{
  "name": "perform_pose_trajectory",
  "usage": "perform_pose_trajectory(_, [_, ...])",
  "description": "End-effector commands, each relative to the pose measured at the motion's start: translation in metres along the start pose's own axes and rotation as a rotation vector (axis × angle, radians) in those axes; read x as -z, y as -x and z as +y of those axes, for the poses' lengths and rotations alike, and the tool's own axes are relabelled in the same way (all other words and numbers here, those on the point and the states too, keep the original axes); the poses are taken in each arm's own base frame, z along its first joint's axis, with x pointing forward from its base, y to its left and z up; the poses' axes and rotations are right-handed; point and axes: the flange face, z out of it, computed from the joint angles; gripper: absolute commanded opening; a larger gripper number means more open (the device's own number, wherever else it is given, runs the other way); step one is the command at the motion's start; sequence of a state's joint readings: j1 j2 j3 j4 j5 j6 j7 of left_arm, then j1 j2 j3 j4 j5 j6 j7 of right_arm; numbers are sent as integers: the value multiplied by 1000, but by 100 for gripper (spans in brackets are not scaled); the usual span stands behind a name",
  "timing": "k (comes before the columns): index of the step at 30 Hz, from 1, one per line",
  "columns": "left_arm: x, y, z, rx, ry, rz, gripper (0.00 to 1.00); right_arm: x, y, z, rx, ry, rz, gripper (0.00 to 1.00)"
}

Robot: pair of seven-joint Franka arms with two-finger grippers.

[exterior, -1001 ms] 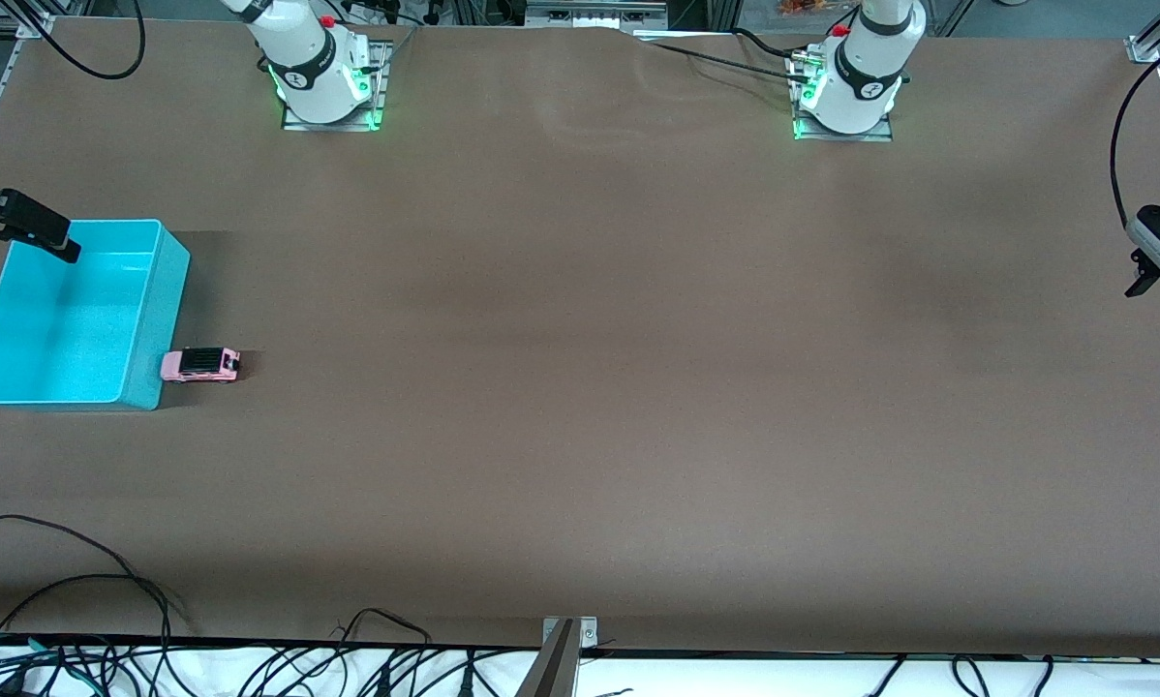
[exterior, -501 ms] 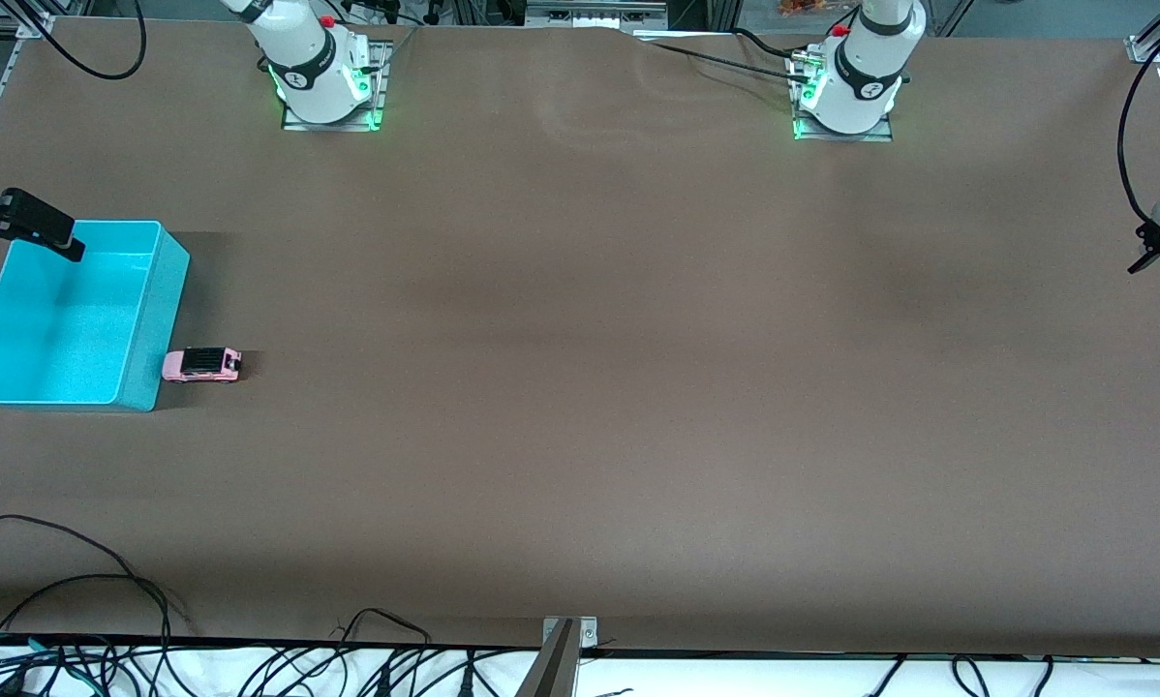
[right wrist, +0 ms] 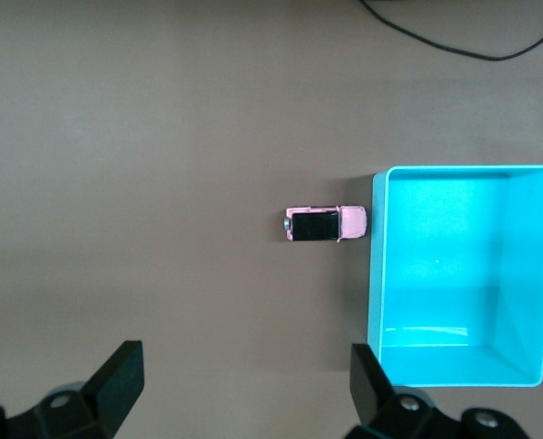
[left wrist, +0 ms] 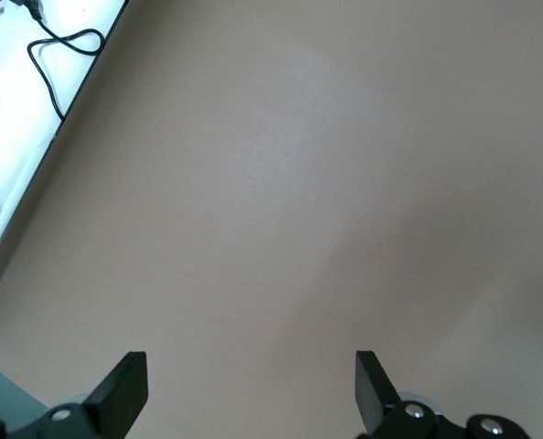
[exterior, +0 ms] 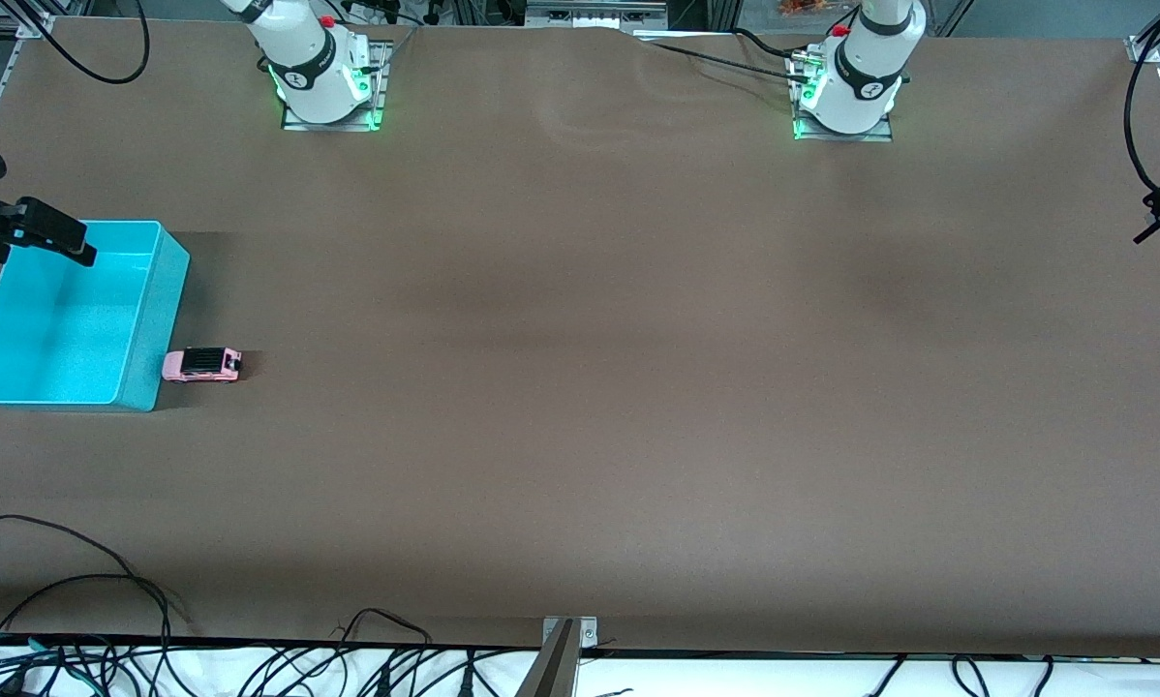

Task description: Wind and store pink jeep toy

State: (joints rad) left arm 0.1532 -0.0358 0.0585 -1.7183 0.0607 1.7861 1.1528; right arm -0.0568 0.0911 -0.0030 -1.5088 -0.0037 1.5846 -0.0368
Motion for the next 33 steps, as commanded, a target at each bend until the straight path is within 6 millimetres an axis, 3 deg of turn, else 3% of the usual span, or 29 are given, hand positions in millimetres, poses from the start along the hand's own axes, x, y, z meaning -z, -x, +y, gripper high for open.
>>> perform_pose_trajectory(1, [37, -29, 19, 73, -6, -57, 100, -27, -13, 13, -23, -20, -68, 100])
perform_pose_trajectory(7, [65, -54, 40, 183, -9, -95, 100, -76, -28, 22, -119, -15, -166, 100])
perform_pose_trajectory(13, [84, -55, 46, 261, -1, -92, 100, -112, -37, 21, -263, 49, -226, 100])
perform_pose_trajectory(16, [90, -55, 47, 313, -3, -89, 100, -140, -41, 25, -277, 57, -270, 100])
perform_pose_trajectory(23, [90, -53, 51, 451, 32, -103, 100, -186, -55, 41, -402, 70, -255, 100])
perform_pose_trajectory(33, [89, -73, 68, 702, 115, -63, 100, -263, -73, 61, -695, 99, -186, 100])
